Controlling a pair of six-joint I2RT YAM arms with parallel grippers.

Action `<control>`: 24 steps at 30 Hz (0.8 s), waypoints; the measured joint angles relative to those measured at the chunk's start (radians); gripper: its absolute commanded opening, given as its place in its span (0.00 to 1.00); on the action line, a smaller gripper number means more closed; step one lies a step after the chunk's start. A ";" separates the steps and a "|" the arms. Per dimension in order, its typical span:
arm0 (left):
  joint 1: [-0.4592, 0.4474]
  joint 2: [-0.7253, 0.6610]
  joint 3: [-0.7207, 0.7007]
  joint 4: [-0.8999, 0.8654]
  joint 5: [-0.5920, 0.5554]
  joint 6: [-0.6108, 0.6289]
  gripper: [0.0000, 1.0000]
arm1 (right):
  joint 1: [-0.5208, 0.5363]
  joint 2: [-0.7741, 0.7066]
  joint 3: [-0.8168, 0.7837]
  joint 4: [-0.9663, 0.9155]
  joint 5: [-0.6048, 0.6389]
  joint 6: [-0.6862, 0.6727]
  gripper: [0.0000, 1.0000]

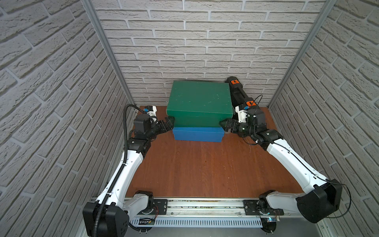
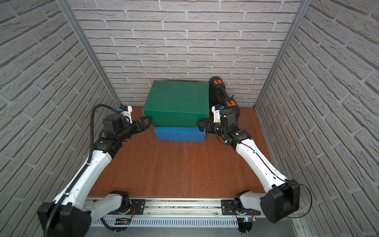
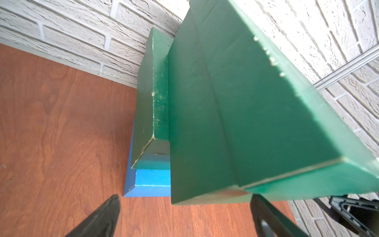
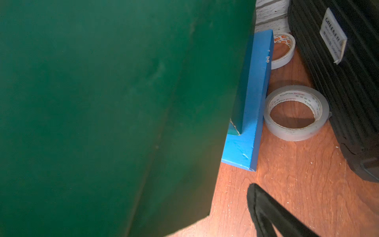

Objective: Stack the shoeboxes
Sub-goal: Move the shoebox to the shoebox.

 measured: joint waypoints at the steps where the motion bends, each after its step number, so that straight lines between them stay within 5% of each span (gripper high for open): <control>1: 0.003 0.010 0.007 -0.001 -0.003 0.002 0.98 | 0.000 0.010 0.010 0.000 0.003 0.000 0.99; 24: 0.042 0.169 0.118 -0.006 -0.014 0.013 0.98 | 0.001 0.216 0.183 0.002 0.017 -0.003 0.99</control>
